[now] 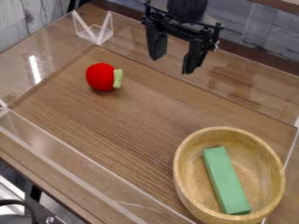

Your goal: Remove the green stick from the brown bowl and put it on the table

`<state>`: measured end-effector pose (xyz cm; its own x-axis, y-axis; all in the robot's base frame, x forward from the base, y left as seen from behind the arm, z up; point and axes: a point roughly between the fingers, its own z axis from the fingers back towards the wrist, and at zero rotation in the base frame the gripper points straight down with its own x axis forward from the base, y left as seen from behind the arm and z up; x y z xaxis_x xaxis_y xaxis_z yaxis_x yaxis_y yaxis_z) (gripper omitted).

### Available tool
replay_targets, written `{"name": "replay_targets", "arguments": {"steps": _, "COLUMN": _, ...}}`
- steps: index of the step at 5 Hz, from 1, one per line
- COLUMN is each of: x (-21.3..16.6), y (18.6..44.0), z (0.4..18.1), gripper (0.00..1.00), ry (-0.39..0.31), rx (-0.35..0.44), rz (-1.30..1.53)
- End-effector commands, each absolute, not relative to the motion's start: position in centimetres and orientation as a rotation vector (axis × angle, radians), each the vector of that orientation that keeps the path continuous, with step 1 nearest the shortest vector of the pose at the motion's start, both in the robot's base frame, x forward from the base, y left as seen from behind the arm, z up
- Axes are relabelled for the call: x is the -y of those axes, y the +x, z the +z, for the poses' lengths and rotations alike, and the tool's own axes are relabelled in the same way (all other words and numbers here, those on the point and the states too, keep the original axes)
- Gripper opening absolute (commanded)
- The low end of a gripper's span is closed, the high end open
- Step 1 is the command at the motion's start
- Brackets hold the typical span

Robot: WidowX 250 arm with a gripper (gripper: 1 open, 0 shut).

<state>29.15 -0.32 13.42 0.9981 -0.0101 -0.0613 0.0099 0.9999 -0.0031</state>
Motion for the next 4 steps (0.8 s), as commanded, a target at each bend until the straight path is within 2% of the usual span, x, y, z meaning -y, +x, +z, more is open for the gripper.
{"name": "replay_targets", "arguments": {"steps": 1, "x": 0.6, "y": 28.1, "z": 12.5, "gripper": 1.00, "ry": -0.015, "rx": -0.085, "rz": -0.005}}
{"name": "replay_targets", "arguments": {"steps": 3, "x": 5.6, "y": 24.5, "z": 9.4, "gripper": 1.00, "ry": -0.089, "rx": -0.059, "rz": 0.399}}
{"name": "replay_targets", "arguments": {"steps": 4, "x": 9.0, "y": 24.1, "z": 9.4, "gripper": 1.00, "ry": -0.137, "rx": -0.047, "rz": 0.473}}
